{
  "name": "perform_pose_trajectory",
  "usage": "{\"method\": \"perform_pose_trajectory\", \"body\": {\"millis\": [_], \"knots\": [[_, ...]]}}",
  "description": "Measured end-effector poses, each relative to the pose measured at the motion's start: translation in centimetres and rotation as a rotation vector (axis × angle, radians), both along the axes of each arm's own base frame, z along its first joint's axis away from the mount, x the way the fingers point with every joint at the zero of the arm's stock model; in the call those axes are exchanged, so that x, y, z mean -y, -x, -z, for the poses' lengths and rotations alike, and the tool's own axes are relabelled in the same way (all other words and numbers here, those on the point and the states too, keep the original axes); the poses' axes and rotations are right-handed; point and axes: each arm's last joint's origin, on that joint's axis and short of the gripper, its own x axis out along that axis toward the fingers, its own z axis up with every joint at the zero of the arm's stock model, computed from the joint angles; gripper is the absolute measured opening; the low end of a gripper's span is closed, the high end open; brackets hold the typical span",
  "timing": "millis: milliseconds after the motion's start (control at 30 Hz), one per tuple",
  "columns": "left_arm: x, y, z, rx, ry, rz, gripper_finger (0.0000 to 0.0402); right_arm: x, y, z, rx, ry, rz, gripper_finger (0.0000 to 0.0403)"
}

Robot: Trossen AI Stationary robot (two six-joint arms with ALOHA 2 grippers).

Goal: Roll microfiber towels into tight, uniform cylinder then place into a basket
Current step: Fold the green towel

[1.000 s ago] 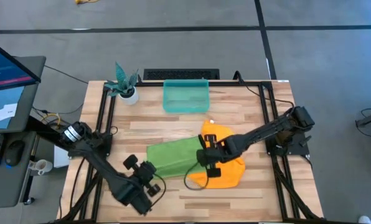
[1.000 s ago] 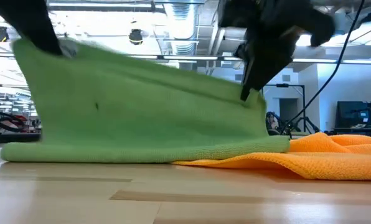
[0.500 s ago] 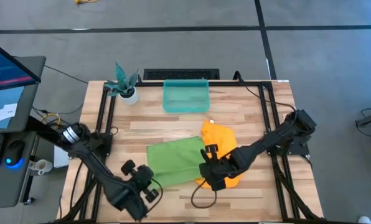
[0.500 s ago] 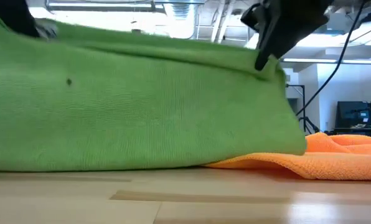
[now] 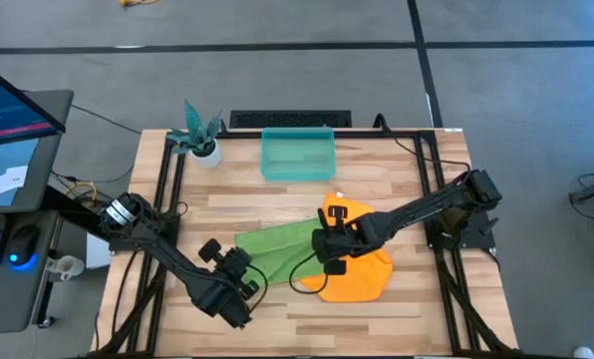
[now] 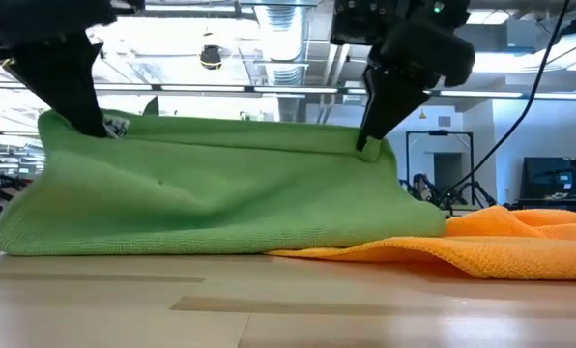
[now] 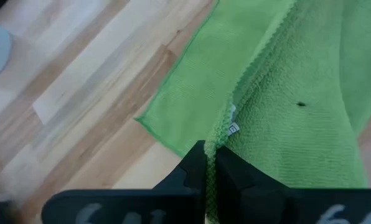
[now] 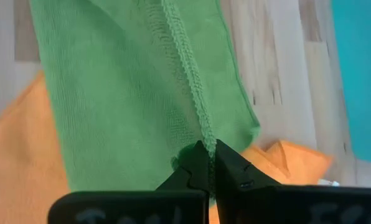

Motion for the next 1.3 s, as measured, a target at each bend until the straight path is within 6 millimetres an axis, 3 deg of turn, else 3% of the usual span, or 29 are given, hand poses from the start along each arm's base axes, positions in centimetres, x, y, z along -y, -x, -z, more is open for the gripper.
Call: {"method": "perform_pose_trajectory", "body": {"millis": [233, 567, 700, 833, 1100, 1300], "knots": [[0.0, -0.1, -0.3, -0.102, 0.061, 0.036, 0.0002, -1.3, 0.0, -0.1, 0.026, -0.105, -0.015, 0.0022], [4.2, 0.1, -5.1, 0.007, 0.200, 0.140, 0.0002, -6.4, 2.3, -0.3, 0.029, -0.181, -0.071, 0.0022], [5.0, 0.2, -6.3, 0.053, 0.212, 0.166, 0.0002, -7.7, 3.0, -0.3, 0.027, -0.187, -0.103, 0.0022], [5.0, 0.1, -6.8, 0.052, 0.207, 0.184, 0.0002, -7.9, 3.2, -0.7, 0.012, -0.179, -0.111, 0.0022], [4.5, 0.4, -7.6, 0.000, 0.168, 0.188, 0.0002, -8.6, 3.0, -4.0, 0.012, -0.183, -0.104, 0.0022], [4.2, 0.5, -7.3, -0.003, 0.117, 0.189, 0.0002, -6.6, 2.2, -2.9, -0.008, -0.133, -0.054, 0.0022]]}}
